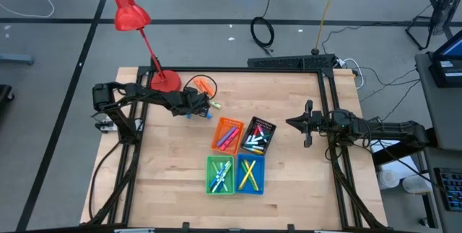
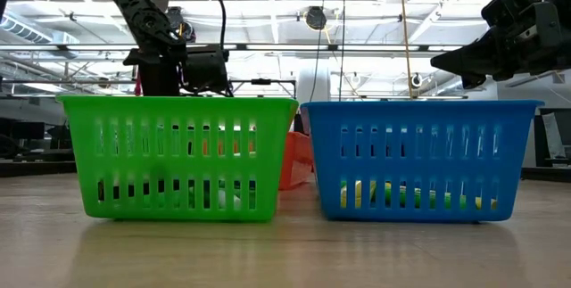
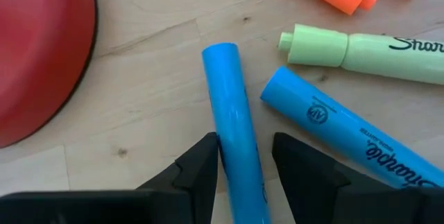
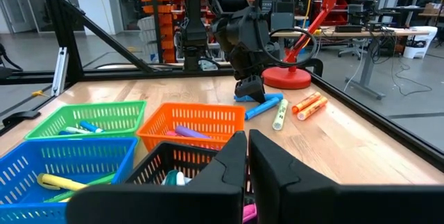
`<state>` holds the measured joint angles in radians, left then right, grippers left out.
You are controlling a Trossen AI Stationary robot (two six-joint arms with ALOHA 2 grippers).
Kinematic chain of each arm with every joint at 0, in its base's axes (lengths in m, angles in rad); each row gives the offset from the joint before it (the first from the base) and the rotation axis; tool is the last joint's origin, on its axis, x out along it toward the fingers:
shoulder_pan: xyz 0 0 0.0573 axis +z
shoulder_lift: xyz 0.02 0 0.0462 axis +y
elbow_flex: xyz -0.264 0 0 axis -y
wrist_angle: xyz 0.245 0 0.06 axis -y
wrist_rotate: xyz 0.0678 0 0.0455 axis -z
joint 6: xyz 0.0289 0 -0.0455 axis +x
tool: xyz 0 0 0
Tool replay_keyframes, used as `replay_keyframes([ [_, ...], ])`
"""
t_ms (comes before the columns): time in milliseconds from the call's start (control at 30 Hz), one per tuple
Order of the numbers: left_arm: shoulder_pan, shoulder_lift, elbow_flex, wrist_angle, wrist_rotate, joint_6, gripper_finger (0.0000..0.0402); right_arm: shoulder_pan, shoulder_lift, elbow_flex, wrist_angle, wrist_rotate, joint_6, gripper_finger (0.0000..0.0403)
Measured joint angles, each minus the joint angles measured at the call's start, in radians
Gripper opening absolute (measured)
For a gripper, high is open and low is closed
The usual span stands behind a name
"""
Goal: Pick & Place Markers
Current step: Put the left blue highlighter pen into the orange basket
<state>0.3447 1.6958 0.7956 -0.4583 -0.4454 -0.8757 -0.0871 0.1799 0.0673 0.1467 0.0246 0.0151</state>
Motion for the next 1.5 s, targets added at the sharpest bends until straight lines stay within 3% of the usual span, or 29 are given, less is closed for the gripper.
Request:
replay_keyframes([
  [400, 0.000, 0.001, -0.001, -0.008, 0.017, 0.000, 0.0150, 0.000, 0.000, 0.000, 0.000, 0.000, 0.000, 0.0009],
  [700, 0.001, 0.002, -0.001, -0.010, 0.025, 0.010, 0.0064, 0.000, 0.000, 0.000, 0.000, 0.000, 0.000, 0.0009],
  [1033, -0.008, -0.025, -0.005, -0.019, 0.026, 0.042, 0.0075, 0.000, 0.000, 0.000, 0.000, 0.000, 0.000, 0.0008],
  [1500, -0.156, -0.244, -0.004, 0.019, 0.034, 0.052, 0.0070, 0.000, 0.000, 0.000, 0.000, 0.000, 0.000, 0.0008],
])
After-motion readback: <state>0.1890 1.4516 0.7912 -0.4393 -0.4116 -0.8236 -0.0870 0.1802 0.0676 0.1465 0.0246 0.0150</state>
